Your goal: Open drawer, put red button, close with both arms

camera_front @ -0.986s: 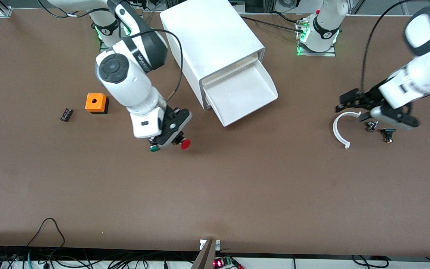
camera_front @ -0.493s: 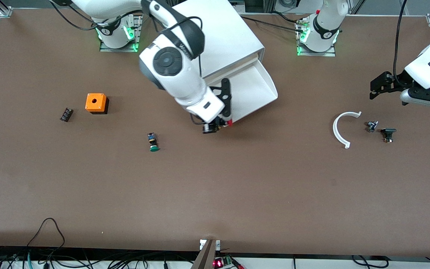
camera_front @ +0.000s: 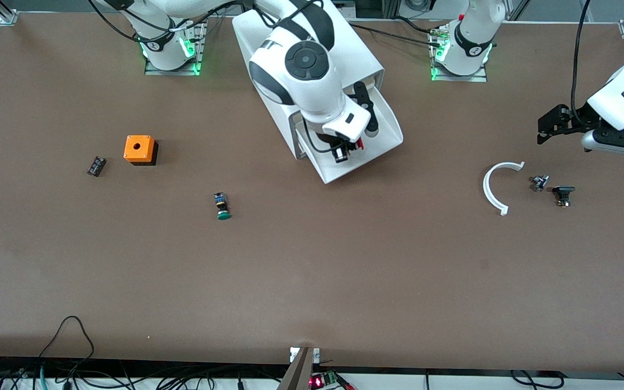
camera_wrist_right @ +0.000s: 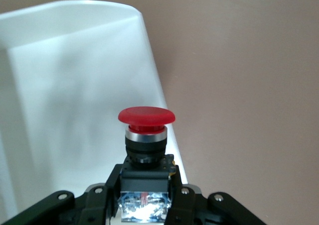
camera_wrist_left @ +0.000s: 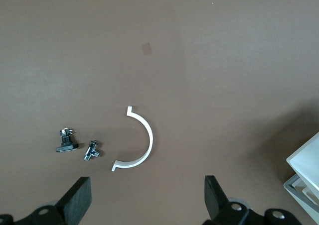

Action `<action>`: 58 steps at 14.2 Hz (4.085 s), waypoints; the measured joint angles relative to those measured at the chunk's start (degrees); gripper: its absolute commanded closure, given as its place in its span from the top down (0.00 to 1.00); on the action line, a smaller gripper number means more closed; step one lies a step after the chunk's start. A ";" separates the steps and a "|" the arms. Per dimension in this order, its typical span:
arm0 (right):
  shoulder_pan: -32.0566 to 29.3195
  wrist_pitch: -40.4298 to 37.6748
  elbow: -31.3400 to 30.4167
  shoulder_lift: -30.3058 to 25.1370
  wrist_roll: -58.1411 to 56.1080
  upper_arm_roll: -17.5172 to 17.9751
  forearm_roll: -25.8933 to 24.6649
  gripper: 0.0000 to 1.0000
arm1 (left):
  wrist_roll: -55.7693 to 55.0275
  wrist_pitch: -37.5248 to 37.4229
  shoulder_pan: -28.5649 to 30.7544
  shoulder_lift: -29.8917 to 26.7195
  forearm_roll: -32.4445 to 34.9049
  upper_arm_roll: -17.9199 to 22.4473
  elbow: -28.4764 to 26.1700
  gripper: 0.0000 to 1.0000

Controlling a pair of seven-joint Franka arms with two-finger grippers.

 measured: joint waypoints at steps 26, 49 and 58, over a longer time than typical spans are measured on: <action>3.99 -2.67 -0.23 -3.64 16.74 -2.13 -8.69 1.00 | -3.22 -1.34 0.00 0.00 0.00 -0.54 0.12 1.00; -19.89 -26.36 -1.93 -19.41 69.37 -13.45 -0.55 1.00 | -28.23 24.30 -10.36 10.34 -0.44 -6.58 -8.64 1.00; -26.28 -21.85 -7.56 -22.69 69.97 -26.44 0.30 1.00 | -46.86 45.99 -20.45 20.04 -0.43 -7.08 -19.03 1.00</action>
